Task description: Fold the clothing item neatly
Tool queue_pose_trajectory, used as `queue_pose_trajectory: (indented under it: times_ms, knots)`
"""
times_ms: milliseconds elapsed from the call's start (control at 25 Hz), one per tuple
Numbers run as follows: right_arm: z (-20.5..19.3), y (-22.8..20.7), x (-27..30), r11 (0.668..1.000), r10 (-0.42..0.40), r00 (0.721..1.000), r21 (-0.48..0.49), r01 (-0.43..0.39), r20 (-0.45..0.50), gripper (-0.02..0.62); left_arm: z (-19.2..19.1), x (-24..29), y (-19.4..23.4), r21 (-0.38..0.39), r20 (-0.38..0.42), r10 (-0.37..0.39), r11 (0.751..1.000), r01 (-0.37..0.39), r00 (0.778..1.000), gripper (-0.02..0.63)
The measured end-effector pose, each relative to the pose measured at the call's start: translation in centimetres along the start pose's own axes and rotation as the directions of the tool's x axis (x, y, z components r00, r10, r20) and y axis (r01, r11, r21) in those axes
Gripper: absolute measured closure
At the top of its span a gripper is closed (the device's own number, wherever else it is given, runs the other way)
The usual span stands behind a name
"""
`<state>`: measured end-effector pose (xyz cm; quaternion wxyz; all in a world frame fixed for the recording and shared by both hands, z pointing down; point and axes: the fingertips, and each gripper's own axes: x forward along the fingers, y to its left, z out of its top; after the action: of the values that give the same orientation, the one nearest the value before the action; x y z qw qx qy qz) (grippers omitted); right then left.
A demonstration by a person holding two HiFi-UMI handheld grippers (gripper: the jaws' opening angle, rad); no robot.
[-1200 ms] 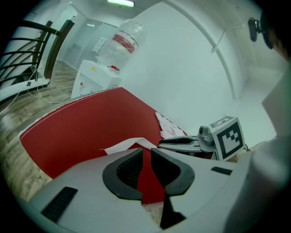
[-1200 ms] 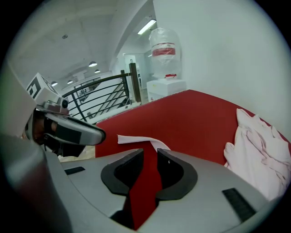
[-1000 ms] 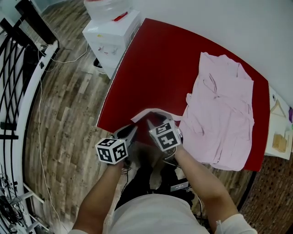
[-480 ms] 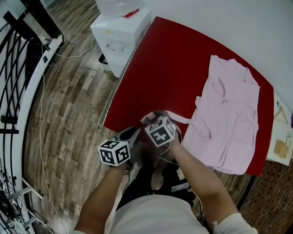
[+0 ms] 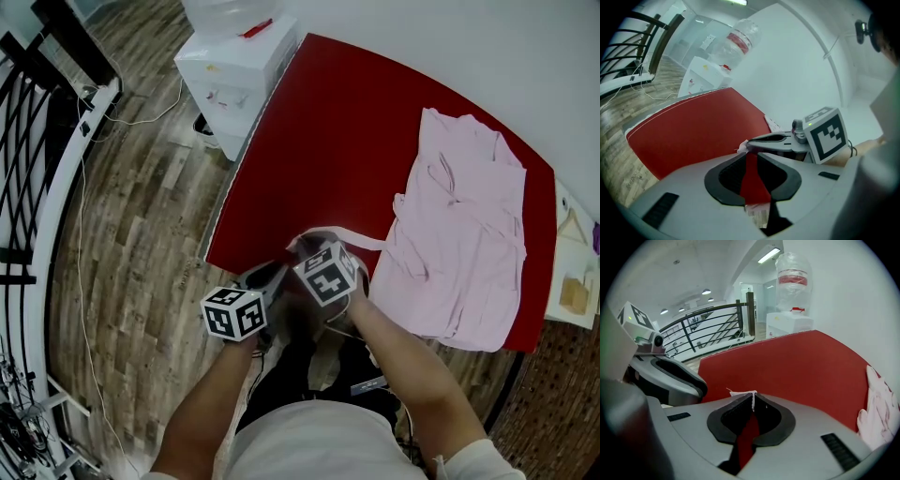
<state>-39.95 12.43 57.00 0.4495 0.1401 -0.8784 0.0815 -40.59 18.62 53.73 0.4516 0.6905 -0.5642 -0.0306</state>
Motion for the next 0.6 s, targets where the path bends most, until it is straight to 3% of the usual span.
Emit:
queue_pose_trajectory:
  times_ms: [280,600]
  knots:
    - [0.9,-1.1,-3.7,0.999,-0.020,0.993,0.044,0.015,0.118,0.569,-0.3,1.5,-1.4,0.049,-0.017,0.004,0.999,-0.004,1.000,0.552]
    - [-0.4,-5.2,-10.3,0.986,-0.081,0.974,0.161,0.047,0.214,0.569,-1.4,5.1,-5.6,0.119,-0.073,-0.026,0.992,0.034,0.997,0.544]
